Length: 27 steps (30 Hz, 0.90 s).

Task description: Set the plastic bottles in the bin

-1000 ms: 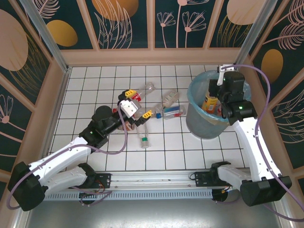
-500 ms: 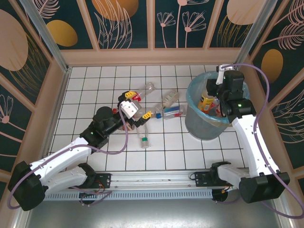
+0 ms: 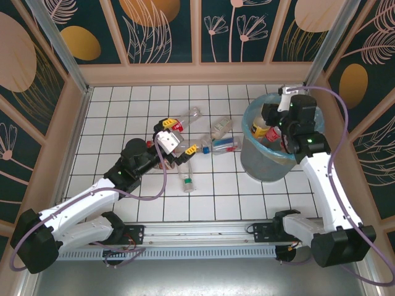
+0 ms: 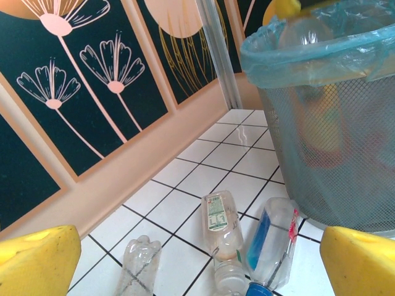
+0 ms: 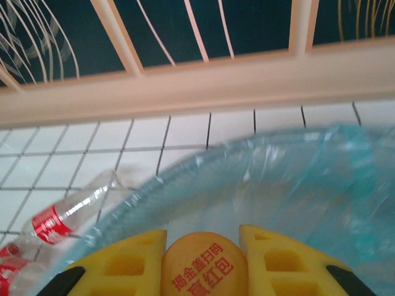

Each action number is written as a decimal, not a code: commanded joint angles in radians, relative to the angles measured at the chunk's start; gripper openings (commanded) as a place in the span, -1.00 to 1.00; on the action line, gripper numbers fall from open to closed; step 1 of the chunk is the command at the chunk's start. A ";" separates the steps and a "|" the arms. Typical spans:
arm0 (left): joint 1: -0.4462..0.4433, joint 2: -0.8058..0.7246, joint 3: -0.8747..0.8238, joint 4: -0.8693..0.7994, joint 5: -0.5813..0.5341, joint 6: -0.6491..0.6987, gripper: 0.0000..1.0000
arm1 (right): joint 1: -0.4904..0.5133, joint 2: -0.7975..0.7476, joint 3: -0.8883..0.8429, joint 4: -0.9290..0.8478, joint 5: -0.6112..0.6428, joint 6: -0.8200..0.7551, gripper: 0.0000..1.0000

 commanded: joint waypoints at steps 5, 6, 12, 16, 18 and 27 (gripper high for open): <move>-0.003 0.003 -0.013 0.014 -0.005 0.016 0.98 | -0.003 0.016 -0.113 0.087 -0.002 0.003 -0.95; -0.002 0.000 -0.016 0.013 -0.006 0.016 0.97 | -0.004 0.022 -0.120 0.090 0.007 -0.001 -0.94; -0.002 -0.008 -0.015 0.012 -0.012 0.019 0.97 | -0.003 0.029 -0.103 0.078 0.012 -0.012 -0.79; -0.003 -0.013 -0.011 0.010 -0.010 0.017 0.98 | -0.003 0.010 -0.052 0.052 -0.029 0.000 -0.44; -0.002 -0.021 -0.012 0.006 -0.006 0.014 0.97 | -0.003 -0.009 -0.026 0.040 -0.052 0.000 -0.32; -0.002 -0.052 -0.020 -0.010 -0.031 0.024 0.98 | -0.003 -0.117 0.010 0.061 -0.057 0.004 0.11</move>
